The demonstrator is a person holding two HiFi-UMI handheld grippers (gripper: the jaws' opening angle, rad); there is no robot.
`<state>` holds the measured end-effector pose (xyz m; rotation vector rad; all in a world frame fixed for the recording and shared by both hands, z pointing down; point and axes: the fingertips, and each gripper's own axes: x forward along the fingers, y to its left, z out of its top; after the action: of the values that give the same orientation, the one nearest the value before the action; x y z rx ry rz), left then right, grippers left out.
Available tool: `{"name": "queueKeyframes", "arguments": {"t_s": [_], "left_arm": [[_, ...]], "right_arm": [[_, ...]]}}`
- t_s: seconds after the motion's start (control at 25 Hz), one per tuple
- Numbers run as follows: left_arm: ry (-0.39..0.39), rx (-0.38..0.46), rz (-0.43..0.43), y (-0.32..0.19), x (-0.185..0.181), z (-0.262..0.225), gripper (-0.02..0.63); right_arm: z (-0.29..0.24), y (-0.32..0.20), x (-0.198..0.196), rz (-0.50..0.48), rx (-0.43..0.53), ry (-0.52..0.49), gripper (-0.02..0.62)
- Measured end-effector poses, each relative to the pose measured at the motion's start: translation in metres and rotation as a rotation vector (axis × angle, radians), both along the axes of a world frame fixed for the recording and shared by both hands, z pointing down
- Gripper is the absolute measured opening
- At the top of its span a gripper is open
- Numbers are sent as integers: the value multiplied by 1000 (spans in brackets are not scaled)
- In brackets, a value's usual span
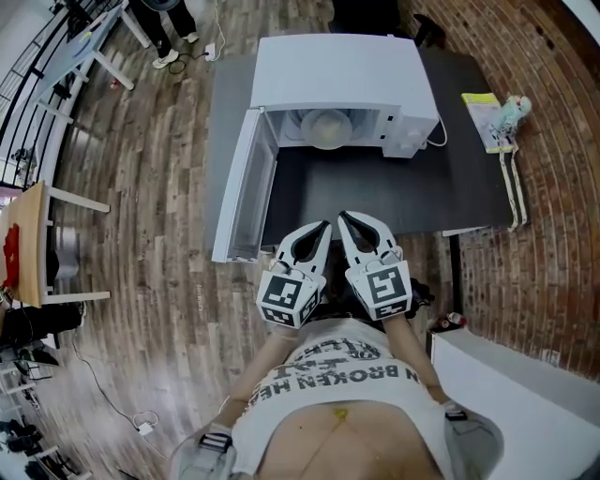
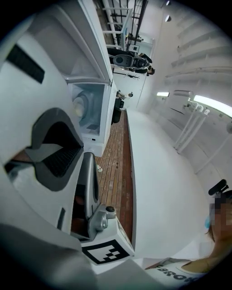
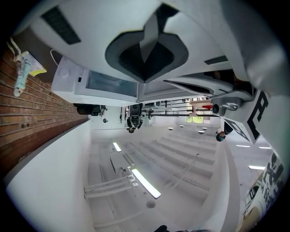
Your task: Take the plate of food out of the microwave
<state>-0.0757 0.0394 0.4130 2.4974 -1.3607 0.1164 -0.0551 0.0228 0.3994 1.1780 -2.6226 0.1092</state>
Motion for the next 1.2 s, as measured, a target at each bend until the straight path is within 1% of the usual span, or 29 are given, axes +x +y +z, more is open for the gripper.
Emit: {"name": "queueKeyframes", "arguments": {"t_s": [0.08,0.24,0.52,0.96,1.12,1.2], "left_arm": [[-13,4,-8,-20,2,-2,6],[-7,-4,-39,-54,5,-3,6],[-14,-28,-86,-97,12,-1,6],[-14,-57,-166,-145,25,11,6],[-49,-51,-195,-155,28,16,6],[-51,-52,-209,-159,25,15,6]], "right_arm": [[-3,-20,0,-16,3,-2,8],[-5,-53,3,-47,3,2,8],[-4,-97,10,-95,-12,-3,8],[10,-145,24,-181,-40,0,8],[18,-156,26,-215,-54,0,8],[21,-161,23,-226,-61,-4,8]]}}
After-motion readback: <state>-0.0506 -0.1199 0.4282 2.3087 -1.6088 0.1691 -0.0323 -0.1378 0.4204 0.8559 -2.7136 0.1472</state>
